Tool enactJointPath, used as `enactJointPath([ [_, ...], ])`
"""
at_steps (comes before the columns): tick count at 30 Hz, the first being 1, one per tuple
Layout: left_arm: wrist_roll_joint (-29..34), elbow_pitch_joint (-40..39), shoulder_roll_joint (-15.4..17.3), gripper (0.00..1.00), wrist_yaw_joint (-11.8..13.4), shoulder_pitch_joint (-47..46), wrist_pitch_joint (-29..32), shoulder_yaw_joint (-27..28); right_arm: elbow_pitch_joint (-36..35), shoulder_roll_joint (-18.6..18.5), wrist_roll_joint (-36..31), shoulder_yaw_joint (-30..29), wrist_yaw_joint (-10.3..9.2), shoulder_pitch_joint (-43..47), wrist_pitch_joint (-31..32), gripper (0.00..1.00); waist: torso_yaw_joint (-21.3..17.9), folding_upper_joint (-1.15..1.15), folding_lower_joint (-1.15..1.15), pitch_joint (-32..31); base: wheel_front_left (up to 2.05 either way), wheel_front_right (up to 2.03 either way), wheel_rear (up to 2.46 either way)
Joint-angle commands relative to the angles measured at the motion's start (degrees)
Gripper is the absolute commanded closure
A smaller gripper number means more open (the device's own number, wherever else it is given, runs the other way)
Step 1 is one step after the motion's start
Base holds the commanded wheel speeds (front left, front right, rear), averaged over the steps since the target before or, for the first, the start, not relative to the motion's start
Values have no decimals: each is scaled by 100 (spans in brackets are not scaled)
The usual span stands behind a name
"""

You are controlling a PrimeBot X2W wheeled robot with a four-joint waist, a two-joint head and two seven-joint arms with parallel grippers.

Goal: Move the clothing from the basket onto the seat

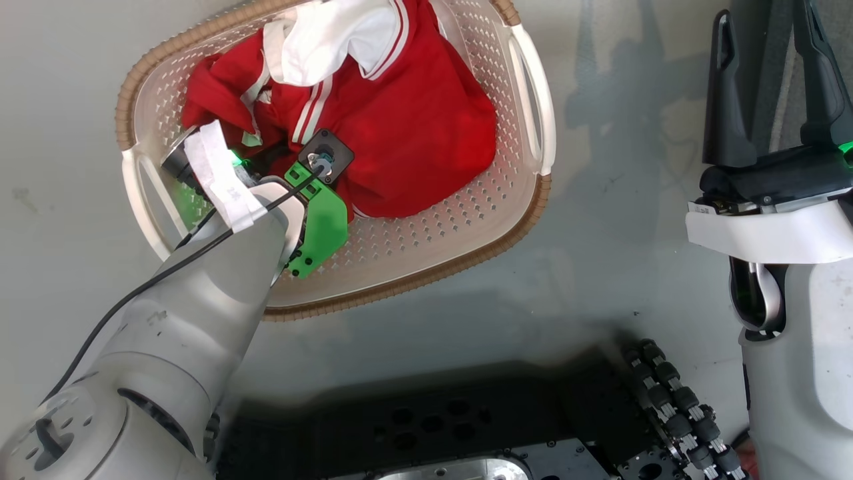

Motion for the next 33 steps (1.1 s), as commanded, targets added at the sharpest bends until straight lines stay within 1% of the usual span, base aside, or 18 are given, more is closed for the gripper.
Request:
enactJointPath([
  [1, 5, 16, 15, 0, -25, -68, 47, -21, -31, -19, 24, -5, -8, -36, -10, 0, -8, 0, 0, 26, 0, 0, 0],
  [7, -34, 19, 13, 0, -28, -108, 108, -66, -70, -19, 17, -34, -8, -1, -10, 0, -24, 0, 0, 102, 0, 0, 0],
  [8, -29, 20, 19, 4, -25, -113, 127, -78, -71, -19, 16, -37, -8, 4, -10, 0, -29, 0, 0, 114, 0, 0, 0],
  [9, -3, 18, 26, 29, -22, -121, 126, -106, -68, -19, 11, -40, -8, 7, -10, 0, -35, 0, 0, 126, 0, 0, 0],
  [10, 22, 18, 33, 75, 9, -136, 83, -128, -64, -19, 6, -40, -8, 1, -10, 0, -39, 0, 0, 136, 0, 0, 0],
  [11, 27, 17, 37, 100, 11, -144, 71, -144, -59, -19, 5, -37, -8, -9, -10, 0, -43, 0, 0, 142, 0, 0, 0],
  [15, 11, 16, 39, 100, 3, -126, 12, -185, -13, -19, 29, -37, -8, -29, -10, 0, -54, 0, 0, 104, 0, 0, 0],
  [19, -21, 13, 27, 100, -14, -36, -67, -217, 60, -19, 92, -23, -8, -40, -10, 0, -63, 0, 0, -65, 0, 0, 0],
  [23, -66, 14, 19, 100, 68, 84, -218, -212, 162, -19, 175, 33, -8, -66, -10, 0, -91, 0, 0, -375, 0, 0, 0],
  [29, -285, 12, -26, 100, 118, 535, -702, -135, 448, -19, 296, 175, -8, 166, -10, 0, -110, 0, 0, -1348, 0, 0, 0],
  [33, -442, -14, -49, 100, 99, 979, -918, -61, 630, -19, 335, 238, -8, 429, -10, 0, -89, 0, 0, -2073, 0, 0, 0],
])
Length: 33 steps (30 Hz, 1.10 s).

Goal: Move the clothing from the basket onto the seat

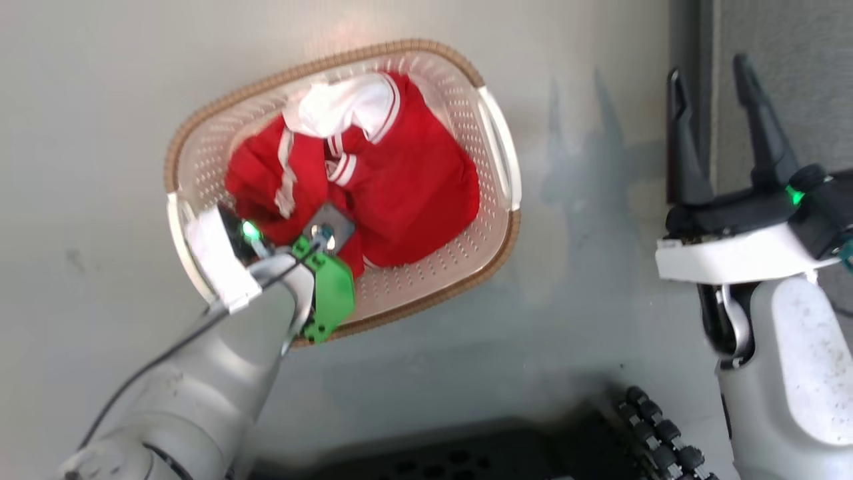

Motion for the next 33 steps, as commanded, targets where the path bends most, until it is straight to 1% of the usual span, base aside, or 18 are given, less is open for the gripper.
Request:
enactJointPath([
  [1, -71, -24, -11, 100, -13, 220, -74, 34, 67, -20, 27, 12, -8, 188, -10, 0, 13, 0, 0, -1023, 0, 0, 0],
  [8, -366, -321, -24, 100, -11, 1004, -299, 194, 316, -20, 37, 69, -8, 795, -10, 0, 161, 0, 0, -2292, 0, 0, 0],
  [11, -506, -512, -25, 100, 45, 1315, -334, 298, 393, -20, 27, 122, -8, 1046, -10, 0, 206, 0, 0, -2789, 0, 0, 0],
  [15, -602, -1051, -13, 100, 185, 1726, -333, 576, 480, -21, 10, 156, -8, 1383, -10, 0, 251, 0, 0, -3423, 0, 0, 0],
  [20, -577, -1784, 126, 100, 369, 2304, -331, 951, 577, -22, -18, 162, -8, 1851, -10, 0, 303, 0, 0, -4150, 0, 0, 0],
  [25, -433, -2546, 262, 100, 526, 2841, -331, 1317, 634, -21, -7, 208, -8, 2250, -10, 0, 326, 0, 0, -4699, 0, 0, 0],
  [33, -33, -3734, 488, 100, 696, 3334, -331, 1853, 646, -21, 116, 388, -8, 2473, -10, 0, 275, 0, 0, -5068, 0, 0, 0],
])
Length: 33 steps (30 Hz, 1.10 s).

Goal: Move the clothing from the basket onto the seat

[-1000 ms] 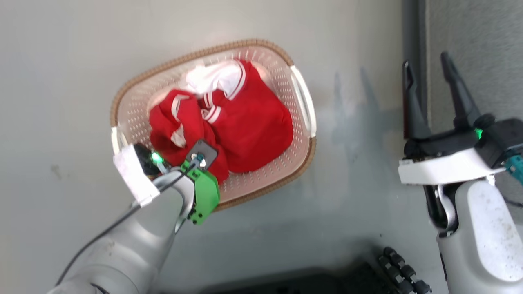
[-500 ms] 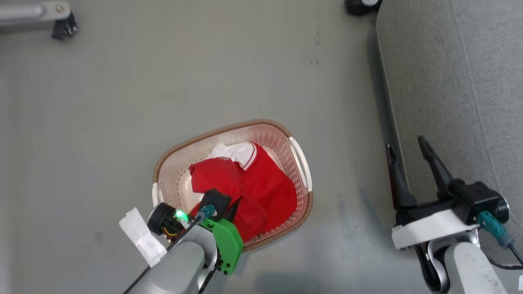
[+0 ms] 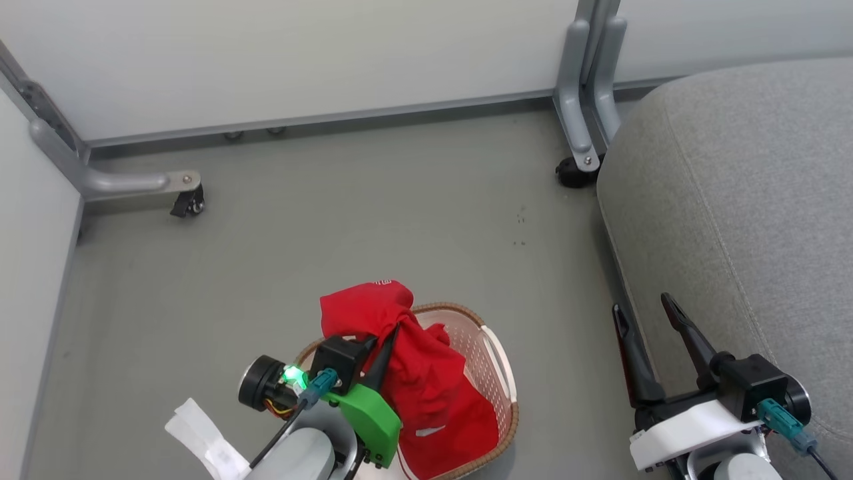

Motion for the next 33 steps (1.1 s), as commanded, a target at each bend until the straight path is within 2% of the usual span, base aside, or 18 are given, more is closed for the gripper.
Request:
enactJointPath([
  [1, 78, -171, 60, 100, 42, 157, -20, 87, 16, -23, 43, 23, -8, 128, -10, 0, 11, 0, 1, -465, 0, 0, 0],
  [9, 447, -1209, 153, 100, 96, 421, -20, 571, 37, -23, 124, 180, -8, 232, -10, 0, -64, 0, 1, -633, 0, 0, 0],
  [16, 726, -1813, 75, 100, 13, 449, -20, 789, 23, -22, 109, 253, -8, 288, -10, 0, -105, 0, 1, -683, 0, 0, 0],
  [24, 918, -2231, -36, 100, -134, 264, -19, 787, 10, -23, -98, 482, -8, 284, -10, 0, -86, 0, 1, -648, 0, 0, 0],
  [33, 921, -2530, -152, 100, -265, 39, -10, 632, 247, -23, -278, 1139, -8, -61, -10, 0, -46, 0, 1, -561, 0, 0, 0],
])
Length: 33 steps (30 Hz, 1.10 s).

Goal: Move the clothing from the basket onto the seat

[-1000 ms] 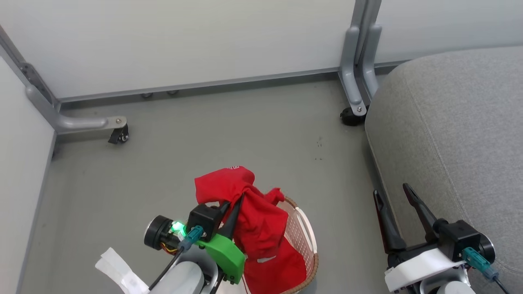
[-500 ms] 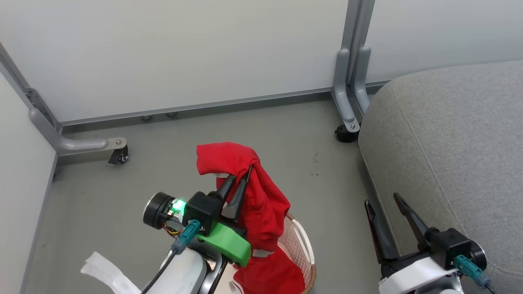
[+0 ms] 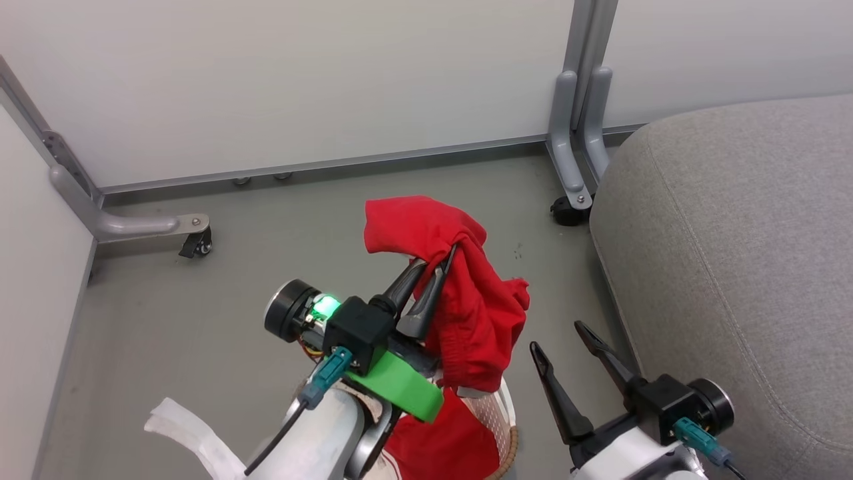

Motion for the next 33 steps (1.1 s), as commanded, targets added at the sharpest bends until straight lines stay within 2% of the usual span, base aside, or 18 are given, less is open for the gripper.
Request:
enactJointPath([
  [1, 12, -62, -26, 100, -37, -108, 9, -32, 70, -25, -45, 61, -8, -82, -10, 0, 8, 0, 0, 29, 0, 0, 0],
  [15, -43, -557, -94, 100, -153, -84, 291, -414, 533, -23, -66, 604, -8, -537, -10, 2, 137, 0, 0, 87, 0, 0, 0],
  [16, -37, -564, -76, 100, -161, -67, 323, -443, 556, -35, -66, 664, -8, -557, -10, 36, 146, 0, 0, 82, 0, 0, 0],
  [18, -5, -578, -36, 100, -158, -44, 367, -484, 577, -50, -44, 716, -8, -591, -10, 62, 154, 0, 0, 76, 0, 0, 0],
  [20, 1, -578, -20, 100, -155, -2, 382, -521, 593, -67, -30, 760, -8, -588, -10, 100, 159, 0, 0, 69, 0, 0, 0],
  [33, -71, -397, 105, 100, -77, 134, 469, -592, 587, -156, 112, 852, -8, -425, -10, 100, 96, 0, 0, 2, 0, 0, 0],
])
